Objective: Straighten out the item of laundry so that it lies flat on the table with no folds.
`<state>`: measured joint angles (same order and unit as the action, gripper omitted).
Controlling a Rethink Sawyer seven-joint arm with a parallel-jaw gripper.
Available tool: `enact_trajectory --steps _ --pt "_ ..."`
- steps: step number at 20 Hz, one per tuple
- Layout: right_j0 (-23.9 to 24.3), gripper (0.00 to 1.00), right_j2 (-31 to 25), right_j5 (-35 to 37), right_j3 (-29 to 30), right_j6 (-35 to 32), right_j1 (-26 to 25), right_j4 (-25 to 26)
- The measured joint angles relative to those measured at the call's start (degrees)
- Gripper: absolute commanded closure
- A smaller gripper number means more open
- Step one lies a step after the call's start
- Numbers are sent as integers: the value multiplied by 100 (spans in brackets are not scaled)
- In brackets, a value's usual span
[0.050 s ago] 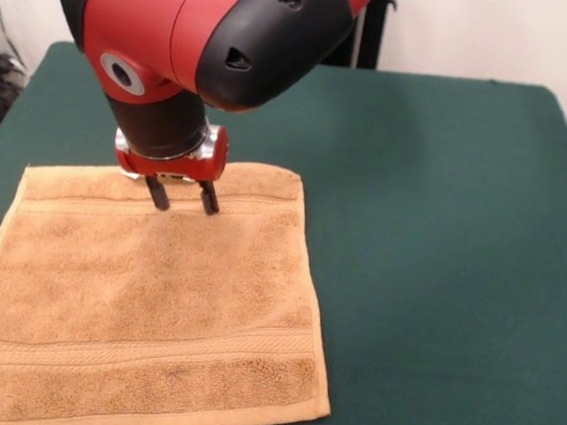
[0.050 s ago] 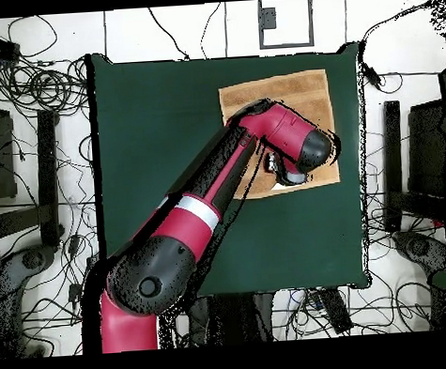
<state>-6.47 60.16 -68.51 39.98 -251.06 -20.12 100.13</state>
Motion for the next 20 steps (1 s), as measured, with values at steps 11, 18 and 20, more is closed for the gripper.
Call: enact_trajectory --steps 11,18,20 --pt "0 0 0 -31 -1 0 -1 -1" --pt "-1 0 0 -132 -1 0 -8 -1" --pt "-2 0 0 -167 -1 0 -11 0"
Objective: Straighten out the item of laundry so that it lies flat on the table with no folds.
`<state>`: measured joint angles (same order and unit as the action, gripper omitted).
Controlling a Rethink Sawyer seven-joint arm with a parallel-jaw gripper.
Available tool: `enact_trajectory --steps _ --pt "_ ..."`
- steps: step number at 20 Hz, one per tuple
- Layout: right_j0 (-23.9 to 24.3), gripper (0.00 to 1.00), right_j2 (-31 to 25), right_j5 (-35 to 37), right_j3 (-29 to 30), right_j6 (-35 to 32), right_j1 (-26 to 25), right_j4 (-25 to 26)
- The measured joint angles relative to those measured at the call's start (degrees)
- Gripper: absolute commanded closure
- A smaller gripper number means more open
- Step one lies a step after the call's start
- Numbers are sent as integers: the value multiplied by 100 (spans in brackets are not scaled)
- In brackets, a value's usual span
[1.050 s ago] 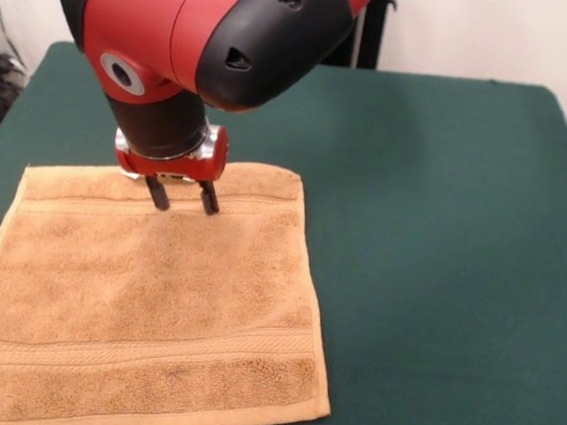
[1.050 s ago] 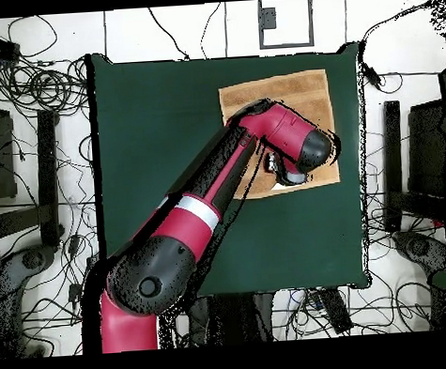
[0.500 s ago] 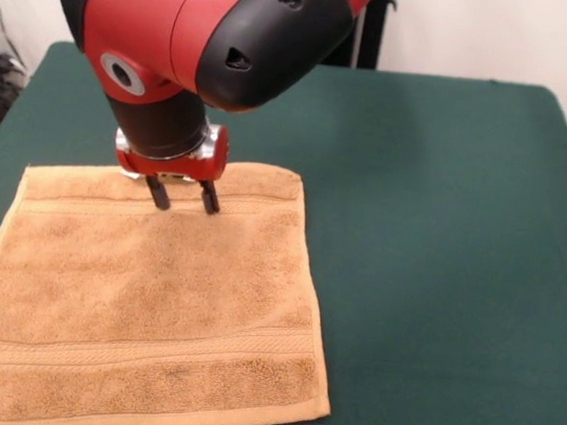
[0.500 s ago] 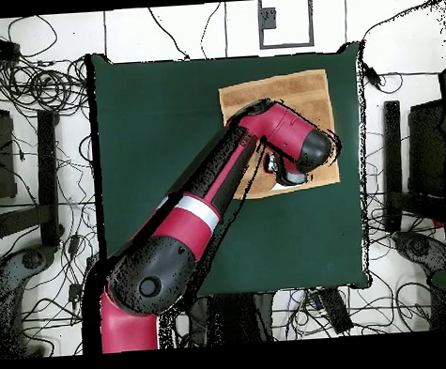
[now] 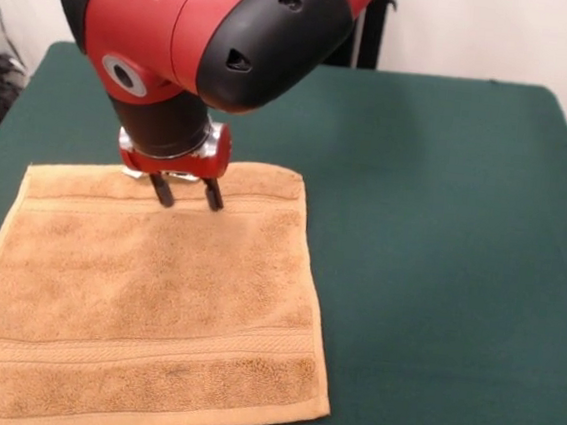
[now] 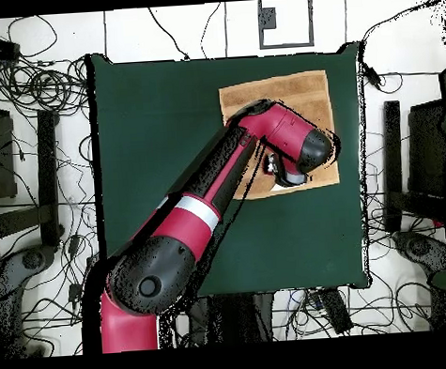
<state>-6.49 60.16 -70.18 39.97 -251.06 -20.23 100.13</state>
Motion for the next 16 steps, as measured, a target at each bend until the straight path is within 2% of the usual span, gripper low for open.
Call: enact_trajectory --steps 16 --pt "-21 0 1 -318 0 0 -42 0"
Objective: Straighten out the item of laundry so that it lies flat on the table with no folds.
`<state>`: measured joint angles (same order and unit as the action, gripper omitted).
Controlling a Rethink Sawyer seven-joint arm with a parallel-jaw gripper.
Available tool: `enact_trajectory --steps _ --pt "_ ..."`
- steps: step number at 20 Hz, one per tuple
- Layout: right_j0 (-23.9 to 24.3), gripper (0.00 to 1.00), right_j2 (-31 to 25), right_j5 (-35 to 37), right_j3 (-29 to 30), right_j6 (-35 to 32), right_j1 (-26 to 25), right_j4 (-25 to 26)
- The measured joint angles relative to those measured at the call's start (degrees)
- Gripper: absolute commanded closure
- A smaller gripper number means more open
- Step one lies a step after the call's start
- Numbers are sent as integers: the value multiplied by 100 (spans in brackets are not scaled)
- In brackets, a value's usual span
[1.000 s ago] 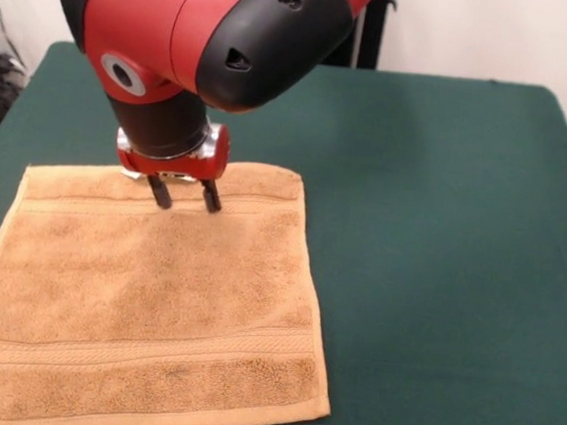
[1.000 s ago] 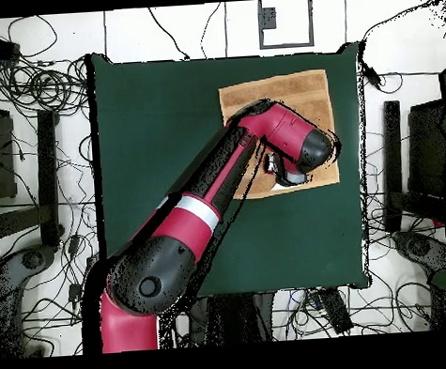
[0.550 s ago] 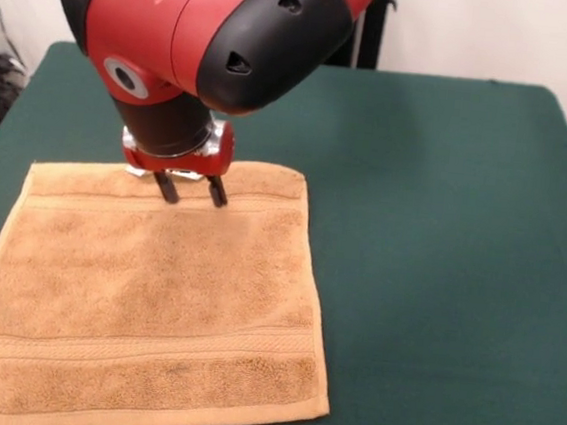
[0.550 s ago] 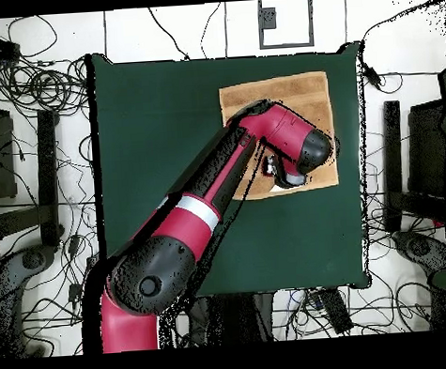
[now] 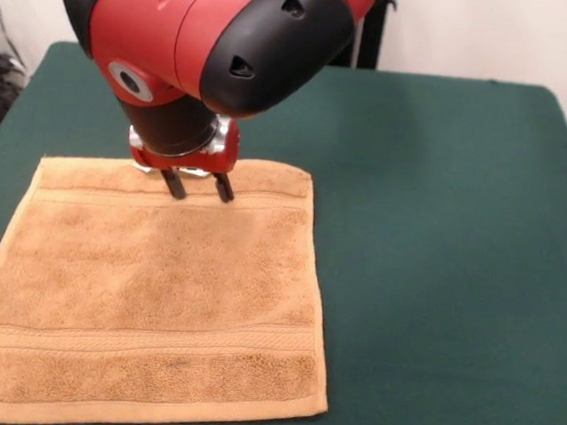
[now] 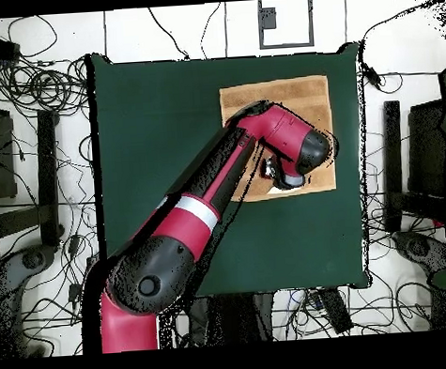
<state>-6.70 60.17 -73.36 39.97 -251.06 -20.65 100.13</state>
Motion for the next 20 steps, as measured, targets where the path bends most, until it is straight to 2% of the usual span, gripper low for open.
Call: enact_trajectory --steps 20 --pt "-127 0 0 -148 39 0 -24 -3"
